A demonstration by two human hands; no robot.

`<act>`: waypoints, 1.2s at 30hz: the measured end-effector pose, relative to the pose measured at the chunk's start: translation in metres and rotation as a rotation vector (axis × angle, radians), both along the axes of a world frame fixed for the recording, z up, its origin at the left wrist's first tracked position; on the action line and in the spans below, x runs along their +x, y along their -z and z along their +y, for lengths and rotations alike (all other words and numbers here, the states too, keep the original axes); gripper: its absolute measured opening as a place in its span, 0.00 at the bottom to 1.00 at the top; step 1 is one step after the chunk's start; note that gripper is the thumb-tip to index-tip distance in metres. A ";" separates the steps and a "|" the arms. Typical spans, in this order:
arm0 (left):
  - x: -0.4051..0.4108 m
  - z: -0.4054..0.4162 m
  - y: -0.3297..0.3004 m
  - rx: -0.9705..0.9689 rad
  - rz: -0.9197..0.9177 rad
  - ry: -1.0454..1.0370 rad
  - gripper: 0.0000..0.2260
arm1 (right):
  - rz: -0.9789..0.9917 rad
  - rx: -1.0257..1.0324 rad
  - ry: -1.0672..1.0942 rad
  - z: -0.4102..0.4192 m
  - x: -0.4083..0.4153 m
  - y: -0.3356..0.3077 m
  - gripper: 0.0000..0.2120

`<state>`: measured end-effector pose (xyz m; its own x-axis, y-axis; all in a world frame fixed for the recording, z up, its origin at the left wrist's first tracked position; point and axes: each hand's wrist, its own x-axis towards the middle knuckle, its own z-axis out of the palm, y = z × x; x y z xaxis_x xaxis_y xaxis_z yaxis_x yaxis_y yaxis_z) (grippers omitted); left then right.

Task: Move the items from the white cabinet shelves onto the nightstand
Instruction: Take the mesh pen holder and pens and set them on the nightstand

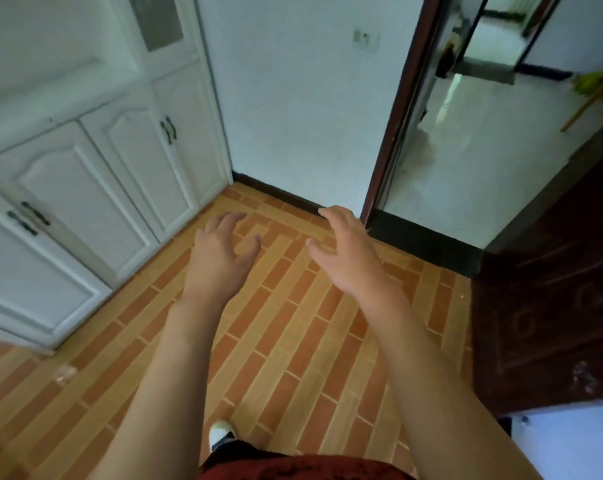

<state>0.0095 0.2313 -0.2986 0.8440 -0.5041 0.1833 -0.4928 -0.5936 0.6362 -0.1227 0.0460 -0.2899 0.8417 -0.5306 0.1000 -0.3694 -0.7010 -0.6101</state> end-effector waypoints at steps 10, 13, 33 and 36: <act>0.136 0.088 -0.028 -0.111 -0.027 -0.078 0.23 | -0.005 -0.045 -0.085 0.088 0.133 -0.026 0.30; 0.175 0.109 -0.029 -0.129 -0.023 -0.097 0.23 | -0.012 -0.033 -0.106 0.106 0.175 -0.029 0.30; 0.282 0.269 -0.031 -0.065 -0.021 -0.680 0.22 | -0.082 -0.023 -0.707 0.229 0.427 -0.030 0.28; 0.285 0.275 -0.039 -0.074 -0.042 -0.801 0.22 | -0.098 -0.010 -0.831 0.239 0.458 -0.035 0.29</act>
<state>0.2944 0.5060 -0.2596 0.9357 0.2656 0.2324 0.0399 -0.7339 0.6780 0.3357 0.2854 -0.2547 0.9457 0.2603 0.1946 0.3246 -0.7271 -0.6049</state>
